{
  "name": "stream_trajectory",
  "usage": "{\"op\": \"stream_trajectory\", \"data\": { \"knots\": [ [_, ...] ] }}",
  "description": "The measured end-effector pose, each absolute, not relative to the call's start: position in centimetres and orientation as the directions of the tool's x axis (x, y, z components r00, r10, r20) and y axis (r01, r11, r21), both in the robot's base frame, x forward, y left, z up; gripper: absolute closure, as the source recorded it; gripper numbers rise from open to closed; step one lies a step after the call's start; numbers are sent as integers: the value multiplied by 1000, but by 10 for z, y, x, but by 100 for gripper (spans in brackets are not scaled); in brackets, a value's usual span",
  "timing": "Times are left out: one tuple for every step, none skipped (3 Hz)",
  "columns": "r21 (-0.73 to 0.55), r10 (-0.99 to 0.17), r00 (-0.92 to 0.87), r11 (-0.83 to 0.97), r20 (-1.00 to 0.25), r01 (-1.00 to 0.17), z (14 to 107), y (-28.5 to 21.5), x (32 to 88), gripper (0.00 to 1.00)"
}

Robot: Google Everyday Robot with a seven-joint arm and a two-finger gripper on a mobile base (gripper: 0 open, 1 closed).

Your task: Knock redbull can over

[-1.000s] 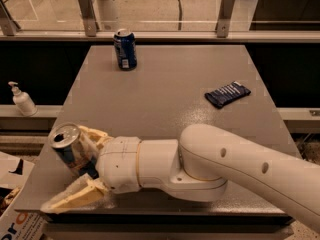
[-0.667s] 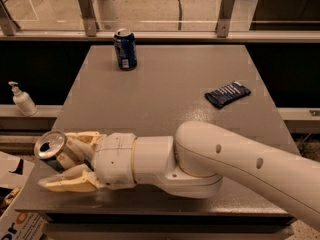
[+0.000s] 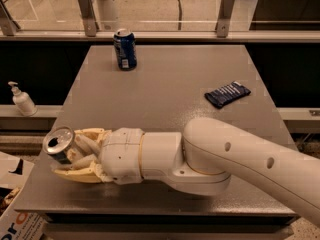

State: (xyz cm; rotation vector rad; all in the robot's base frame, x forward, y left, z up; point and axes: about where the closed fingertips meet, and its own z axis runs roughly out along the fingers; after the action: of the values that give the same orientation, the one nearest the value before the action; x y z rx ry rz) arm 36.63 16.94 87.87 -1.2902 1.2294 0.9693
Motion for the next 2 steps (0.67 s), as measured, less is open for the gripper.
{"op": "stream_trajectory", "data": {
  "knots": [
    [-178,-167,158,112,-973,-978,887,148,378,100],
    [-215,-235,181,129,-955,-968,897,121,395,100]
  ]
}}
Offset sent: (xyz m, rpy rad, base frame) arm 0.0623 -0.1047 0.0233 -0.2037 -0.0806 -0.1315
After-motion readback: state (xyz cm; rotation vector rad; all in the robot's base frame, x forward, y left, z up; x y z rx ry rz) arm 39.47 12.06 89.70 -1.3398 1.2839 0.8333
